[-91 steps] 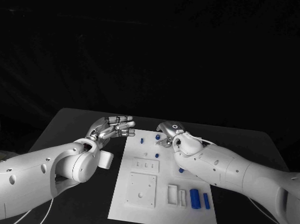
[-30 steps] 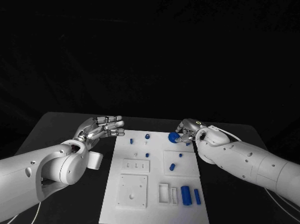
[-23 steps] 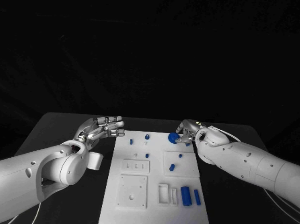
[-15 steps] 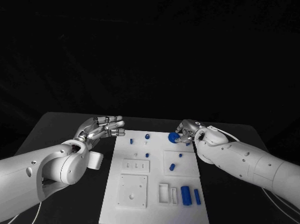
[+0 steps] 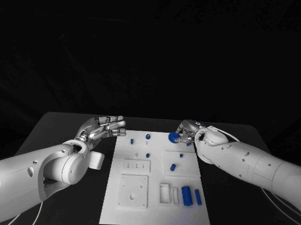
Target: Assemble the parts on the task board
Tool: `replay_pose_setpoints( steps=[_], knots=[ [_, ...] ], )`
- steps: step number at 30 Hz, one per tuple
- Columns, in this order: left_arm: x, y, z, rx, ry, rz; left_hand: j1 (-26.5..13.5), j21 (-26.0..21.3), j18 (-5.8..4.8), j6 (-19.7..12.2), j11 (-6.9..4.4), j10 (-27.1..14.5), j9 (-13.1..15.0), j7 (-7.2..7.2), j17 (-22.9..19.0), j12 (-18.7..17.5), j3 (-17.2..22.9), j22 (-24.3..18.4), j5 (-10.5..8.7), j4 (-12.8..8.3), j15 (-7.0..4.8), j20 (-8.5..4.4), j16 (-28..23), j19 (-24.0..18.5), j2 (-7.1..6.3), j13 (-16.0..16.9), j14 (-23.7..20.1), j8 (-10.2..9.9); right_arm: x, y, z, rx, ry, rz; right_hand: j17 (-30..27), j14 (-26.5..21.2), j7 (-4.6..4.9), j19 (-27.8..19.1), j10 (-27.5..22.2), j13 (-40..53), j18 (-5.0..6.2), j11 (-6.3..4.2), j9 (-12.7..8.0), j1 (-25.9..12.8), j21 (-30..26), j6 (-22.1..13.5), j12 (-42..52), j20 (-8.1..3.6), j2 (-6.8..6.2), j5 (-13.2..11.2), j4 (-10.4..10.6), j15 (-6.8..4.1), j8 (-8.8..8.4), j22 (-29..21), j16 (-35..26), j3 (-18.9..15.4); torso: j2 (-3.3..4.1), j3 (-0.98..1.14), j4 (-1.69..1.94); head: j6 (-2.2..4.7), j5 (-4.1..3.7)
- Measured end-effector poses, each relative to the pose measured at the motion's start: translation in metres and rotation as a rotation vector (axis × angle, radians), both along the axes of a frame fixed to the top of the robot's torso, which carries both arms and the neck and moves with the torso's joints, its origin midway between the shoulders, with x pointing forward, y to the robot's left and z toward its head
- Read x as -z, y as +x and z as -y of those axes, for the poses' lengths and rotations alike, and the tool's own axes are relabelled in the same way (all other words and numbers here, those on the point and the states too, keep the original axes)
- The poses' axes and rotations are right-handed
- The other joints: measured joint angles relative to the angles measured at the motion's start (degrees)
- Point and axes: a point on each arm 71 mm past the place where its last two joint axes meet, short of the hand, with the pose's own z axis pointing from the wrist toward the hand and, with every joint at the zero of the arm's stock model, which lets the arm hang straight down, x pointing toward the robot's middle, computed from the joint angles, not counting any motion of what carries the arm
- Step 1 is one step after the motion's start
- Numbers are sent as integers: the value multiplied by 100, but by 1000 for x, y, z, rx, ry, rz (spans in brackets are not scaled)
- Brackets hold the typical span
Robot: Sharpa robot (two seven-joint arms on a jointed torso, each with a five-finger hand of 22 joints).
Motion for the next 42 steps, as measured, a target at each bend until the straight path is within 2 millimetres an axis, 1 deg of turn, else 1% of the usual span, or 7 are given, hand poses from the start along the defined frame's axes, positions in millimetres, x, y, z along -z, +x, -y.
replay_pose_setpoints(
  steps=[9,18,31,34,38,40,42],
  knots=[
    [0,0,0,0,0,0,0,0,0,-116,-15,-15,0,4,0,0,0,0,0,0,0,0,0,0,0,0,0,0,0,1,-1,1,3,-6,14,0,8,-20,0,-14,-2,0,0,0,0,-47,0,20,0,57,104,0,0,0,0,-191,4,2,1,-21,5],
    [0,0,0,0,0,-1,0,0,0,-116,-15,-15,0,3,0,0,0,0,0,0,0,0,0,0,0,0,0,0,-1,1,-3,-3,3,-10,41,0,9,0,0,-29,-2,0,-1,0,46,-88,0,41,0,258,218,0,0,-1,0,-447,5,4,-1,-47,12],
    [0,0,1,0,0,-2,0,0,0,-116,-15,-15,0,3,0,0,0,0,0,0,0,0,0,0,0,0,0,0,-2,1,-5,-6,4,-11,65,0,8,0,0,-29,-3,0,-1,0,82,-88,0,40,0,317,271,0,0,-1,22,-495,-3,5,2,-58,1],
    [0,0,1,0,0,-2,0,0,0,-116,-15,-15,0,3,0,0,0,0,0,0,0,0,0,0,0,0,0,0,-2,1,-6,-7,4,-11,76,0,-23,0,0,-26,-3,0,-1,0,82,-50,0,40,0,204,244,0,0,-1,22,-322,-3,7,2,-49,1],
    [0,0,1,1,0,-2,0,0,0,-116,-15,-14,-1,3,0,0,0,0,0,0,0,0,0,0,0,0,0,0,-2,2,-6,-4,4,-12,82,17,-42,0,3,-14,-3,-1,-1,-33,103,110,-1,40,64,-114,146,-16,0,-1,22,179,-3,9,2,-43,8],
    [0,1,1,1,1,-2,0,0,0,-116,-15,-15,0,3,0,0,0,0,0,0,0,0,0,0,0,0,0,0,-2,2,-6,-1,4,-13,82,24,-64,0,32,-11,-4,-10,-2,-52,115,218,0,41,75,-330,60,-21,0,-1,22,474,-3,10,2,-40,12],
    [0,1,1,1,1,-3,0,0,0,-116,-15,-15,0,3,0,0,0,0,0,0,0,0,0,0,0,0,0,0,-2,3,-6,0,3,-13,82,26,-75,0,33,-11,-6,-10,-3,-109,132,265,0,40,72,-377,20,-22,0,-1,22,602,-3,11,3,-37,13]
  ],
)
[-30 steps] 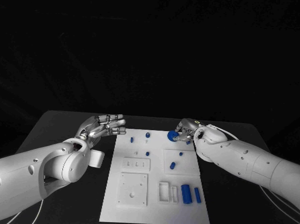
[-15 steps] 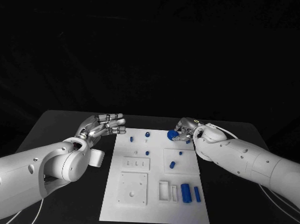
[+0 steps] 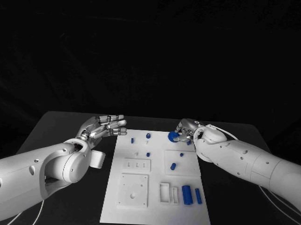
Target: Assemble the parts on the task board
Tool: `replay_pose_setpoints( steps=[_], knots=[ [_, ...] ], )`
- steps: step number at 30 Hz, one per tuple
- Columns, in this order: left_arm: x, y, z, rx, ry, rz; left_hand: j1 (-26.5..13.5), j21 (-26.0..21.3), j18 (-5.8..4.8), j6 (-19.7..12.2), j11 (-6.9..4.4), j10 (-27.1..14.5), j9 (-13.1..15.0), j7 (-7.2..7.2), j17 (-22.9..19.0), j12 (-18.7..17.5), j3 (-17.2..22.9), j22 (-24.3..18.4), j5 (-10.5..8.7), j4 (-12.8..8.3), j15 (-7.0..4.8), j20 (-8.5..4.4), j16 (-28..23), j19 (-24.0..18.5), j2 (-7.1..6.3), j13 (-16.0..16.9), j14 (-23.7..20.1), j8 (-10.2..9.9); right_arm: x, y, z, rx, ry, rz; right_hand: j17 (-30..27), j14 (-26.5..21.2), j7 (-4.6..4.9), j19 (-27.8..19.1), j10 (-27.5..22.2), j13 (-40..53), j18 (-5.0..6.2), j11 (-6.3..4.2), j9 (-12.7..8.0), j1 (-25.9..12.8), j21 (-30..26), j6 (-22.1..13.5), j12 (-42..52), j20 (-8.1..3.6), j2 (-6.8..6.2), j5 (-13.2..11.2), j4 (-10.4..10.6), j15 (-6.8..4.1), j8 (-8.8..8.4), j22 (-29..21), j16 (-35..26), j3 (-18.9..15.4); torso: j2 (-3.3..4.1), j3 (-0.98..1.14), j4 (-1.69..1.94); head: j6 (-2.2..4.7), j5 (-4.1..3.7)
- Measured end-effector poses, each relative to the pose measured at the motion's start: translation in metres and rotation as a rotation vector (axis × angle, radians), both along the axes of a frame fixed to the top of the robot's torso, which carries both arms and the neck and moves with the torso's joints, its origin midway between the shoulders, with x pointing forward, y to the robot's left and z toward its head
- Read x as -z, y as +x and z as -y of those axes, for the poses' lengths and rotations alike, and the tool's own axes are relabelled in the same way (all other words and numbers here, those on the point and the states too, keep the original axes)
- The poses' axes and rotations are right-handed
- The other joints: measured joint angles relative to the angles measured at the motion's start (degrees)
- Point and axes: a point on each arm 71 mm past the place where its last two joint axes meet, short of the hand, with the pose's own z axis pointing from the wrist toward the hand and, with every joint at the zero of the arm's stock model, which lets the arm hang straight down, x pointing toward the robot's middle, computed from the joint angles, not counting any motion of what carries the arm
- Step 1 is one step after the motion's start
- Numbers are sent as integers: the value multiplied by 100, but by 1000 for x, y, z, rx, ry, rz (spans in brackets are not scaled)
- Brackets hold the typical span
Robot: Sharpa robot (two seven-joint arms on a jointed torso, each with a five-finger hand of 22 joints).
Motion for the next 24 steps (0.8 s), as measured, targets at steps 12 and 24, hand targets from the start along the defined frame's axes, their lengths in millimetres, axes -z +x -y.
replay_pose_setpoints(
  steps=[12,24],
  knots=[
    [0,0,1,1,1,-3,0,23,0,0,0,0,0,0,0,0,21,0,0,-21,0,0,0,0,0,0,0,0,-1,2,-6,2,0,2,17,21,-71,0,32,16,-34,-31,1,-57,25,178,0,0,2,23,-35,-20,-20,0,0,23,7,1,4,-1,3],
    [0,0,2,2,1,-5,0,23,0,0,0,0,0,0,0,0,21,0,0,-21,0,0,0,0,0,0,0,0,-2,1,-12,-2,-20,11,51,21,-89,0,18,29,-36,-62,-6,-105,92,235,0,-42,-43,901,-159,-20,-16,2,22,198,7,0,-5,-3,5]
  ],
)
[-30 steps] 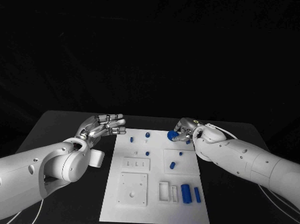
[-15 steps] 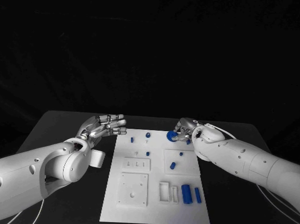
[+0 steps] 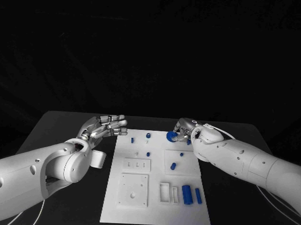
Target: Assemble the parts on the task board
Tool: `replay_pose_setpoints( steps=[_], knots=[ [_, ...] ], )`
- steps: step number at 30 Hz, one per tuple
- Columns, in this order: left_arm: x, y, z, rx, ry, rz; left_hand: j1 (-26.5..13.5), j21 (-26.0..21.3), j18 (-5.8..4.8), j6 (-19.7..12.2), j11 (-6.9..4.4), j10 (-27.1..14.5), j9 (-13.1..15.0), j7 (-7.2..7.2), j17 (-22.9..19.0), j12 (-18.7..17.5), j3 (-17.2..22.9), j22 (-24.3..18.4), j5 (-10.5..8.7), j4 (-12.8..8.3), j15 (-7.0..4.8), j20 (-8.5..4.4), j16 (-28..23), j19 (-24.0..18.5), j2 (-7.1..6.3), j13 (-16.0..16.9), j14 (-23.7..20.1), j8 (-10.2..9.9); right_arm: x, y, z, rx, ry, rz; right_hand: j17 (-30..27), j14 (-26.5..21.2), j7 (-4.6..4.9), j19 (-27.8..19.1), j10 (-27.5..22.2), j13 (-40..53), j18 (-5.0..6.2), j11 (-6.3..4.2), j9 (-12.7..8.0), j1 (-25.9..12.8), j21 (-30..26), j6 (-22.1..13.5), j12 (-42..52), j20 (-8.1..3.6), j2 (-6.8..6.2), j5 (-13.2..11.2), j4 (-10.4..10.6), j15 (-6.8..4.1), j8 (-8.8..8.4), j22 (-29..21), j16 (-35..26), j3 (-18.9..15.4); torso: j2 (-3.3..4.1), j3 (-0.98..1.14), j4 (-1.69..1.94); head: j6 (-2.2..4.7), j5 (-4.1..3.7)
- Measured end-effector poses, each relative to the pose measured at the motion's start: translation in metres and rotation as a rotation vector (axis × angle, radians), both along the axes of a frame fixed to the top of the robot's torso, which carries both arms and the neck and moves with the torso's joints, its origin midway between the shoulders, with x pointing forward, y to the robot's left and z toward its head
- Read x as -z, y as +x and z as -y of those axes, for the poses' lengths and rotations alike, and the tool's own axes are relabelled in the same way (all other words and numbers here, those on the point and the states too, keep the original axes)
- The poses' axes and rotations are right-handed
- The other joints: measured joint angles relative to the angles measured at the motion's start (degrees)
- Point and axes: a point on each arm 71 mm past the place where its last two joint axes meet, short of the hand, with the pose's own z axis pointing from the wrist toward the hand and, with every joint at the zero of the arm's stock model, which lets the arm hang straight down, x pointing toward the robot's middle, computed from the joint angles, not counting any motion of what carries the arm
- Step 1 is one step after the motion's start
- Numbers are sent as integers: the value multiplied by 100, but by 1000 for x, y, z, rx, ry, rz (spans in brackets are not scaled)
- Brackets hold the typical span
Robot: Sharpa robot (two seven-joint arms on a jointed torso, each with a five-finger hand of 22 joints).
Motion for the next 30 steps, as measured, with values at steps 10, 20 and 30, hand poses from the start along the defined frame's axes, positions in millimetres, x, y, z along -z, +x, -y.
replay_pose_setpoints(
  steps=[10,20,30],
  knots=[
    [0,0,-2,-3,1,-1,0,0,0,0,0,0,0,0,0,0,23,0,0,-23,0,0,0,0,0,0,0,0,-9,-11,-18,-46,3,48,7,20,5,0,41,24,0,-41,1,-105,101,7,28,0,1,65,-116,-20,0,2,27,303,-3,3,-8,43,16],
    [0,-1,-2,-2,0,-1,0,0,0,0,0,0,0,0,0,0,23,0,0,-23,0,-2,0,-2,0,0,0,0,-25,-25,-43,-101,25,123,2,20,-5,0,41,17,-1,-41,7,-135,133,21,28,0,-29,30,-105,-20,-2,2,27,324,-3,4,-13,77,32],
    [0,-2,-3,-2,0,-2,0,0,-2,0,0,0,0,0,0,0,23,0,0,-23,0,-21,0,-22,0,0,0,0,-31,-36,-74,-152,29,171,-5,20,-11,0,42,17,-1,-40,7,-142,175,26,28,0,-39,-36,-87,-20,-6,1,26,342,1,-2,-2,102,70]
  ],
)
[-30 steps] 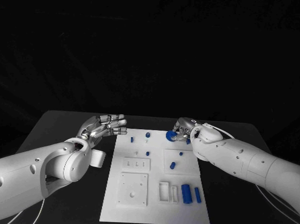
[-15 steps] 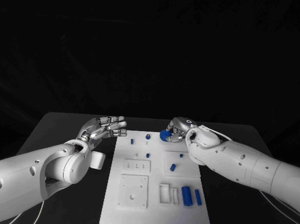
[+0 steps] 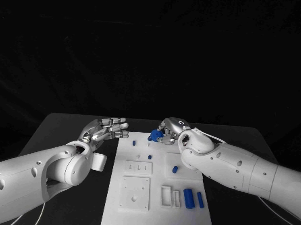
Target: Assemble the parts on the task board
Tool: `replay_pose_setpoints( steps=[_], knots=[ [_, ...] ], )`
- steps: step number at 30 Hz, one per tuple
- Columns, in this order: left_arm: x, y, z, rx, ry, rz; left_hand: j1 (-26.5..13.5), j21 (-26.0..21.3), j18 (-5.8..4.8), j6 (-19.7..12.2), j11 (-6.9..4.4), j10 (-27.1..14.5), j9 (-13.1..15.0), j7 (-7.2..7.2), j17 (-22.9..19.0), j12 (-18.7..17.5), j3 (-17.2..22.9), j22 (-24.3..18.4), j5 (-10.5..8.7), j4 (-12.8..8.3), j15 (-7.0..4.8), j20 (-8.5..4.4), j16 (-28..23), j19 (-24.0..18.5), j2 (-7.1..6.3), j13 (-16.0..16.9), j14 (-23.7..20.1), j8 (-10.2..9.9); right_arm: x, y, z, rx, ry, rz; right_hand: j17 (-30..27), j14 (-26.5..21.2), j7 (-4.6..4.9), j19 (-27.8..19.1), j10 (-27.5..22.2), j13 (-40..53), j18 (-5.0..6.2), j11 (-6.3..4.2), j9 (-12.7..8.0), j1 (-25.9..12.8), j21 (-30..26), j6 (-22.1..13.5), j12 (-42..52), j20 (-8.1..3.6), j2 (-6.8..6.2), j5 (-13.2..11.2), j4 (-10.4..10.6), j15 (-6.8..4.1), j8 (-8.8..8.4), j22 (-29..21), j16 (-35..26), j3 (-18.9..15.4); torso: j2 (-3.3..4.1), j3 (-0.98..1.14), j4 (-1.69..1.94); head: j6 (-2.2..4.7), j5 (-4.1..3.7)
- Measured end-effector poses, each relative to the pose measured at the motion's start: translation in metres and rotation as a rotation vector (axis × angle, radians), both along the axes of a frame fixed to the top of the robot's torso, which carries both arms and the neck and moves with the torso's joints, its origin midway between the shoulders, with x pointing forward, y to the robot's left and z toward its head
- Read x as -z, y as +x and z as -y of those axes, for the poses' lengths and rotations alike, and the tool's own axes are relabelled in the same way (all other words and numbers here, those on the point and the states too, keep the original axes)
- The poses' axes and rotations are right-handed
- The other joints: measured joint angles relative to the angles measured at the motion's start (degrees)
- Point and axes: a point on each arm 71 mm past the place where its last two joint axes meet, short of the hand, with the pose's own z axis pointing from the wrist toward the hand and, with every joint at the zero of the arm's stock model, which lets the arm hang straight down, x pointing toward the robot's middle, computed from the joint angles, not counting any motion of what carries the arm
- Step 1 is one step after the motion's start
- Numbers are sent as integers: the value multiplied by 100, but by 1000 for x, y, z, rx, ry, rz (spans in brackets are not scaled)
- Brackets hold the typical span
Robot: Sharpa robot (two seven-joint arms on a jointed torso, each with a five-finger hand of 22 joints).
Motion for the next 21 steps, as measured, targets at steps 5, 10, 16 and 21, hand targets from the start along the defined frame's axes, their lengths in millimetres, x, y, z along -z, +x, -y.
replay_pose_setpoints(
  steps=[5,10,16,21],
  knots=[
    [0,0,1,2,-1,0,0,0,0,0,0,0,0,0,0,0,0,0,0,0,0,0,0,0,0,0,0,0,6,-2,-15,-19,-19,5,0,0,0,0,0,0,0,0,-1,0,0,0,0,0,0,0,11,0,-14,0,0,11,0,-4,9,27,-20],
    [0,0,2,4,-1,0,0,22,0,0,0,0,0,0,0,0,0,0,0,0,0,0,0,0,0,0,0,0,14,-4,-27,-32,-41,5,-6,0,0,0,1,0,0,1,-2,-21,32,1,0,0,-22,-1,23,0,8,-1,0,22,0,-4,19,30,-26],
    [0,0,4,6,-1,0,0,22,-1,0,0,0,0,0,0,0,0,0,0,0,0,0,0,0,0,0,0,0,20,-3,-33,-35,-61,1,-14,0,-1,0,9,0,0,10,-4,-21,67,2,0,0,-22,-1,23,0,8,-1,0,22,0,-4,23,10,-20],
    [0,1,5,8,-2,0,0,22,-1,0,0,0,0,0,0,0,0,0,0,0,0,0,0,1,0,0,0,0,25,-2,-37,-35,-76,-6,-14,0,-1,0,10,0,-1,10,-4,-21,67,2,0,0,-23,-24,40,0,7,-1,0,4,2,1,19,1,-8]
  ],
)
